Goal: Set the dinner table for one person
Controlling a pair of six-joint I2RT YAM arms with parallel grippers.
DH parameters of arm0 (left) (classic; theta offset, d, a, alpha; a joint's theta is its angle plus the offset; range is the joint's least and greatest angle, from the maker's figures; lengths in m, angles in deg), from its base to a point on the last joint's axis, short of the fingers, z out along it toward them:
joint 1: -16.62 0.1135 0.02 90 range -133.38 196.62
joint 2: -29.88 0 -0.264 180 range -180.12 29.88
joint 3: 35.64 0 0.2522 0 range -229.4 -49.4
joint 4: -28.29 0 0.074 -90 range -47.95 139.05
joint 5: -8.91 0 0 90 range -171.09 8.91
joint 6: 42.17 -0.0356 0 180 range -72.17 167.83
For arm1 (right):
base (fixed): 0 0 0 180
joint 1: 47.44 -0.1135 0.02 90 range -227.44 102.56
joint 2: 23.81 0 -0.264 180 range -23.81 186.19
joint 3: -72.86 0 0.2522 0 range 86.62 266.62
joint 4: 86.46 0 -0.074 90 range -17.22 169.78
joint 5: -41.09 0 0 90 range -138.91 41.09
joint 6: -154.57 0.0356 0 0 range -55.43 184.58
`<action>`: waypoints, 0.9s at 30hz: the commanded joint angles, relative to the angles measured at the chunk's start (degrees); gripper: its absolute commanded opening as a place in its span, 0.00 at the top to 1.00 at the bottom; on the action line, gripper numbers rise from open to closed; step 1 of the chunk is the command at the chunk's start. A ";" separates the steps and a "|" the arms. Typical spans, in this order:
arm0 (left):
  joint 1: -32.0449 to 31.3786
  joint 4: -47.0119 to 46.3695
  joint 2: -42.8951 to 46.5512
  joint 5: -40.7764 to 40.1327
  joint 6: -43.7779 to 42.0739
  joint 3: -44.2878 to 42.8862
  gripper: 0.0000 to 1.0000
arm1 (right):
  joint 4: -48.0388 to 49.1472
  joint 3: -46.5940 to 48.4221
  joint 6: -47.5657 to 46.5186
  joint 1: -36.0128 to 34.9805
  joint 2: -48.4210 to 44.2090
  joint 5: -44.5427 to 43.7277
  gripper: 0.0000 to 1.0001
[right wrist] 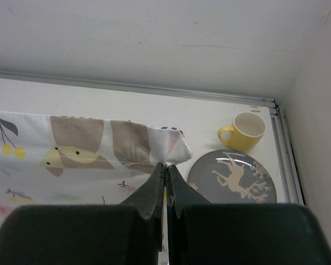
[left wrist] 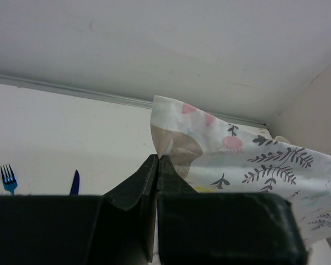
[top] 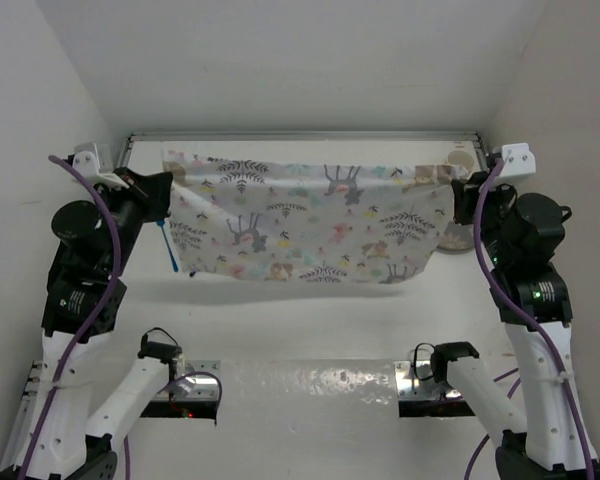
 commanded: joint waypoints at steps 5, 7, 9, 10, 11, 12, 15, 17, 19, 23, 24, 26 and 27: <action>-0.89 -1.93 -4.05 -3.68 2.85 8.98 1.00 | -0.18 -0.61 1.56 0.32 4.97 -2.76 1.00; -1.24 -4.30 -7.21 -4.48 3.91 11.10 1.00 | 0.18 -1.66 1.82 0.32 8.91 -2.76 1.00; -1.42 -6.76 -11.24 -5.18 5.13 14.17 1.00 | 1.92 -2.98 1.82 0.32 11.82 -2.76 1.00; -1.51 -7.99 -12.74 -5.36 5.49 16.10 1.00 | 2.98 -4.81 1.82 0.32 14.54 -2.59 1.00; -1.51 -9.48 -15.63 -5.54 5.75 17.25 1.00 | 6.12 -5.87 1.91 0.32 15.87 -2.50 1.00; -1.59 -12.72 -17.22 -6.15 6.19 18.39 1.00 | 7.89 -7.10 2.00 0.32 17.19 -2.41 1.00; -1.51 -17.22 -24.67 -7.64 6.37 20.69 1.00 | 14.73 -11.32 2.53 0.32 23.51 -2.23 1.00; -1.42 -21.35 -31.00 -8.00 5.93 20.51 1.00 | 18.70 -12.47 2.61 0.32 29.57 -2.24 1.00; -1.24 -24.70 -35.24 -8.70 5.58 19.12 1.00 | 20.47 -11.87 1.91 0.32 33.88 -2.76 1.00; -0.63 -29.62 -47.79 -7.91 4.62 13.84 1.00 | 25.65 -9.40 0.94 0.40 43.37 -4.16 1.00; -0.54 -30.32 -49.65 -7.65 4.18 12.61 1.00 | 26.19 -8.70 0.16 0.32 46.44 -4.52 1.00; -0.45 -30.07 -55.35 -7.56 3.56 8.57 1.00 | 25.41 -5.19 -0.63 0.32 51.36 -4.43 1.00; -0.45 -29.98 -56.86 -7.56 3.30 7.17 1.00 | 25.05 -3.88 -1.25 0.32 52.87 -4.43 1.00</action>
